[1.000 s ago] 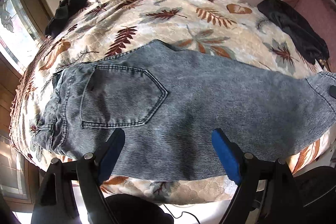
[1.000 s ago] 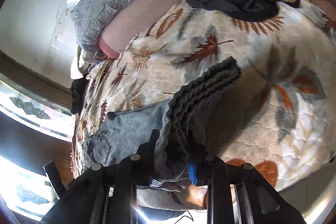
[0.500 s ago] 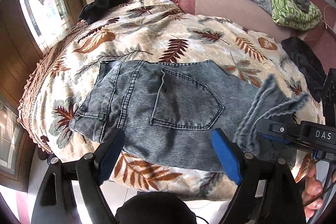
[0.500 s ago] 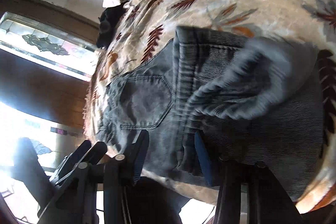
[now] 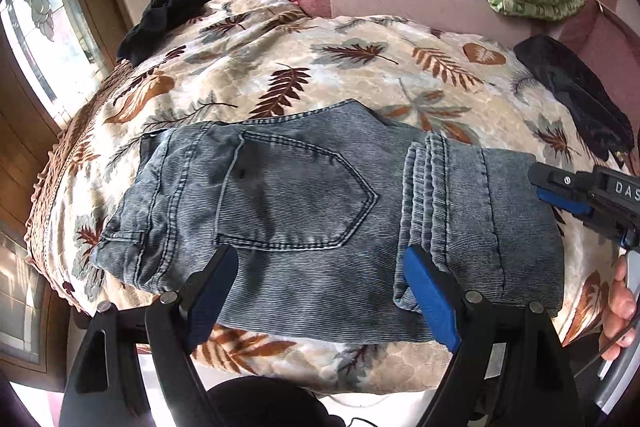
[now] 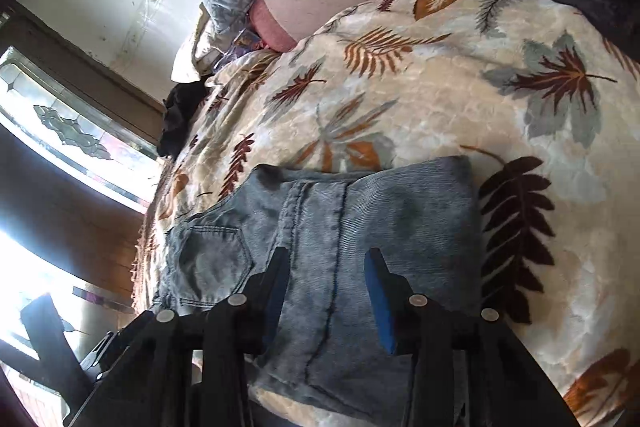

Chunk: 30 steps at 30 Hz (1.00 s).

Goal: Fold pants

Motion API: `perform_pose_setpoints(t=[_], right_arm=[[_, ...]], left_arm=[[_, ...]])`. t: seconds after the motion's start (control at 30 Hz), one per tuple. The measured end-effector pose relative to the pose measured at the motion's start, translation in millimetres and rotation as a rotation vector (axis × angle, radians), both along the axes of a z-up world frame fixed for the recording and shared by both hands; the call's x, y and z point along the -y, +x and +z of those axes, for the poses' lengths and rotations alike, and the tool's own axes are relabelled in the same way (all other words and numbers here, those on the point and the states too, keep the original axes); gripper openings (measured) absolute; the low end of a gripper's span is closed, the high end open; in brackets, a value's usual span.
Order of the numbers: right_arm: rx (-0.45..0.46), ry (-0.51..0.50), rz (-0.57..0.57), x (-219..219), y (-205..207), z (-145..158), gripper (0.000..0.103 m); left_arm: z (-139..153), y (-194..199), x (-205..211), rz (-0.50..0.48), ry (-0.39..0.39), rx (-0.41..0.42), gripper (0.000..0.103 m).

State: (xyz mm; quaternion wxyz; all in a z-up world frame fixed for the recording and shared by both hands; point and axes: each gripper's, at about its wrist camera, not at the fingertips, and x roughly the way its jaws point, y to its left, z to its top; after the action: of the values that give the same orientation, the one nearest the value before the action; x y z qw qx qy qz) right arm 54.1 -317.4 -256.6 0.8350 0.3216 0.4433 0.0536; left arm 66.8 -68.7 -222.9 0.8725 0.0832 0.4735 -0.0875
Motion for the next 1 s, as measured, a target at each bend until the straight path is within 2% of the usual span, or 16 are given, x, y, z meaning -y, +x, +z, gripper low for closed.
perform_pose_setpoints(t=[0.1, 0.2, 0.23, 0.3, 0.43, 0.53, 0.63, 0.83, 1.0], right_arm=[[-0.006, 0.003, -0.035, 15.1, 12.3, -14.3, 0.041], [-0.057, 0.022, -0.039, 22.7, 28.9, -41.3, 0.041], [-0.085, 0.027, -0.037, 24.5, 33.2, -51.8, 0.042], [-0.076, 0.045, -0.043, 27.2, 36.0, -59.3, 0.042], [-0.022, -0.008, -0.025, 23.7, 25.8, -41.9, 0.042], [0.039, 0.015, -0.013, 23.4, 10.3, -28.2, 0.042], [0.107, -0.025, -0.005, 18.9, -5.9, -11.0, 0.042], [0.188, -0.049, 0.028, 6.9, -44.1, 8.5, 0.043], [0.219, -0.072, 0.046, 2.5, -67.7, 14.9, 0.043]], left_arm=[[-12.8, 3.7, 21.9, -0.031, 0.044, -0.007, 0.085], [-31.5, 10.1, 40.5, -0.058, 0.119, -0.017, 0.085], [-40.6, 13.0, 44.4, -0.061, 0.159, -0.035, 0.085], [-58.0, 18.0, 46.1, -0.058, 0.201, -0.086, 0.085], [-53.1, 17.9, 34.9, -0.040, 0.137, -0.112, 0.085], [-37.9, 12.7, 24.0, -0.023, 0.131, -0.078, 0.085], [-17.0, 8.2, -0.6, 0.024, 0.071, -0.049, 0.085], [20.0, 3.4, -73.5, 0.185, -0.003, 0.023, 0.085], [27.6, 0.3, -157.4, 0.356, -0.067, 0.025, 0.085]])
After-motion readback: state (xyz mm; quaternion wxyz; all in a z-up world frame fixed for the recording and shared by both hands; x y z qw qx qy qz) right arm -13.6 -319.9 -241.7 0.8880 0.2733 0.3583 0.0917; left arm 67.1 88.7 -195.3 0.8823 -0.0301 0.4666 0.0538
